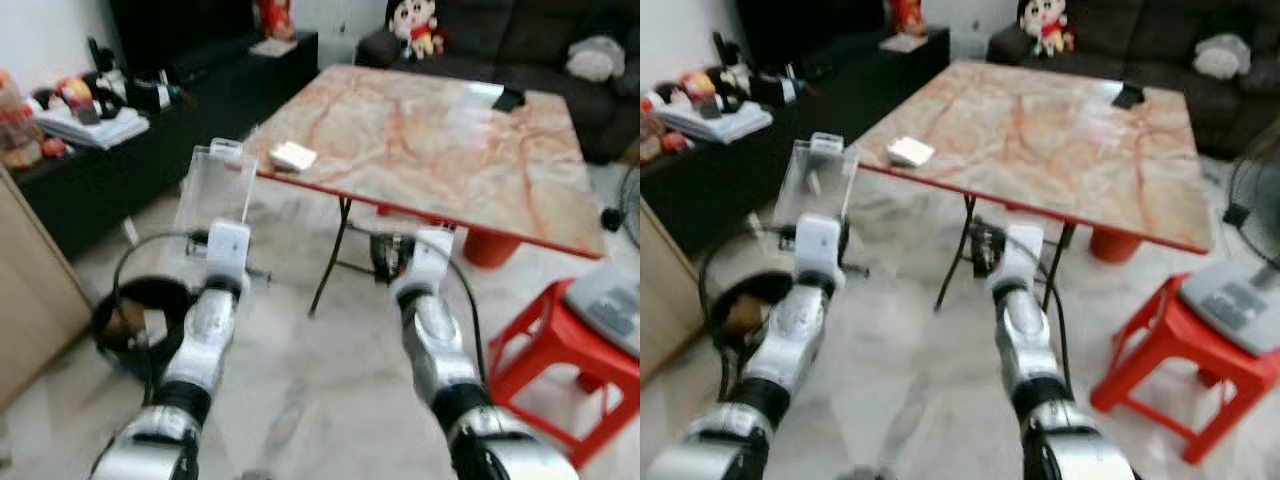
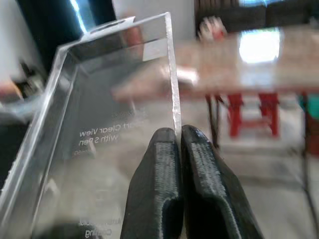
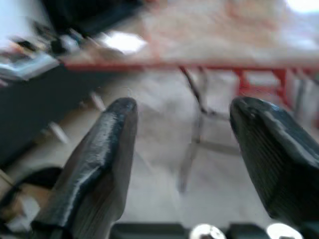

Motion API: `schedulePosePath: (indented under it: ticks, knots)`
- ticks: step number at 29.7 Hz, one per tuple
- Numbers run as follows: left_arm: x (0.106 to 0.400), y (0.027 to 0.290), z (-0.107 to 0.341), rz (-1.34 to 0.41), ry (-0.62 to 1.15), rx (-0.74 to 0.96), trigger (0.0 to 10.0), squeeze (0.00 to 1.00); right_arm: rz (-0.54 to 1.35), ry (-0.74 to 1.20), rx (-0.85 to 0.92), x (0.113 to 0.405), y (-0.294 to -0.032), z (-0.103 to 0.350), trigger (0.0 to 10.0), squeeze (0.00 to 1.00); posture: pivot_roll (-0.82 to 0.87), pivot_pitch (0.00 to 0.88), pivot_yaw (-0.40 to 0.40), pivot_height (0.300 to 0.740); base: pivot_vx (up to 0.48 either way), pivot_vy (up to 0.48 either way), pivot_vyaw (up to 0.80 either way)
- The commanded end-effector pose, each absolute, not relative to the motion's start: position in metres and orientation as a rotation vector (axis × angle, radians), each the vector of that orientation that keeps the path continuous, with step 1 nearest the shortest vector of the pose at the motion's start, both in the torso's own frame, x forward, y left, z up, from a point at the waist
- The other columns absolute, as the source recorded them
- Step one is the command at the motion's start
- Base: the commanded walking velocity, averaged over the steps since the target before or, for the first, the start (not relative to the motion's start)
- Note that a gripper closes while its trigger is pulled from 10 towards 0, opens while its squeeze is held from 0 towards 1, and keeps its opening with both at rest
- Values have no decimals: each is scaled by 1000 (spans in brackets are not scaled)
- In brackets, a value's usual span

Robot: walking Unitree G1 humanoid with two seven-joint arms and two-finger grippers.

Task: Picking trash to rubbish bin

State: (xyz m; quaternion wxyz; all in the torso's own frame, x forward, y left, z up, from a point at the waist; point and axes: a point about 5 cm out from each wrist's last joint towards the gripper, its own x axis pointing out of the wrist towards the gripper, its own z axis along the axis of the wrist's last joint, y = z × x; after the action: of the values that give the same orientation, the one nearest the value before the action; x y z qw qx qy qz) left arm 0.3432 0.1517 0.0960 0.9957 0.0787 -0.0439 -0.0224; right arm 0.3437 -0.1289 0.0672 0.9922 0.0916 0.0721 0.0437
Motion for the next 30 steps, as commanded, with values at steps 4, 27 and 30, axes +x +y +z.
schedulePosePath:
  ticks: [4, 27, 30]
  knots:
    - [326, 172, 53, -6, 133, 104, 10000, 0, 23, 330, 175, 323, -154, 30, 10000, 0, -32, 0, -61, 740, 0, 0, 0]
    - [187, 215, -76, 225, 861, 13, 10000, 0, -51, 942, 117, 185, -185, -83, 10000, 0, -31, 0, -71, 740, 47, 0, 0]
    - [184, 214, -78, 227, 875, 14, 10000, 0, -53, 939, 99, 186, -186, -82, 10000, 0, -31, 0, -71, 740, 286, 0, 142]
